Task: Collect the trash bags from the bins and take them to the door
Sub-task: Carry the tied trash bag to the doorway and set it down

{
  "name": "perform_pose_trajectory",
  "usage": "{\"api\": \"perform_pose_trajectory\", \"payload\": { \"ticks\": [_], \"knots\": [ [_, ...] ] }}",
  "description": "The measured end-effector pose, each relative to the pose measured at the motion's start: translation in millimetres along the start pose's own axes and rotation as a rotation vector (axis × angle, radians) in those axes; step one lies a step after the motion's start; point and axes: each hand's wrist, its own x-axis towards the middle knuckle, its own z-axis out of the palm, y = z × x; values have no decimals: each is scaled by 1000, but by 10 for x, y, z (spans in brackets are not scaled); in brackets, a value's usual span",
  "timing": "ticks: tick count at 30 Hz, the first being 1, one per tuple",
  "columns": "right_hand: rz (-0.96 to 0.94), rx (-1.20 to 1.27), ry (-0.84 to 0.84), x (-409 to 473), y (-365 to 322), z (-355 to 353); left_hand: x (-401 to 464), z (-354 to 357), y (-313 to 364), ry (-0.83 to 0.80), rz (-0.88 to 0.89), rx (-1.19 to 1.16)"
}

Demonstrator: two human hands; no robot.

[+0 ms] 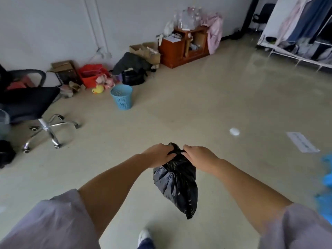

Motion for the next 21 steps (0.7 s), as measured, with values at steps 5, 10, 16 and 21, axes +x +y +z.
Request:
{"api": "perform_pose_trajectory", "payload": {
  "ticks": [5,10,16,21],
  "knots": [
    [146,-42,38,203,965,-131,1143,-163,269,-40,164,23],
    [300,-35,44,616,1843,-405,2320,-578,446,-63,301,82],
    [443,14,77,1040,2738,-685,3542,-1032,635,-97,444,116],
    [490,26,74,1377,3544,-813,4520,-1232,823,-126,498,157]
  ]
}}
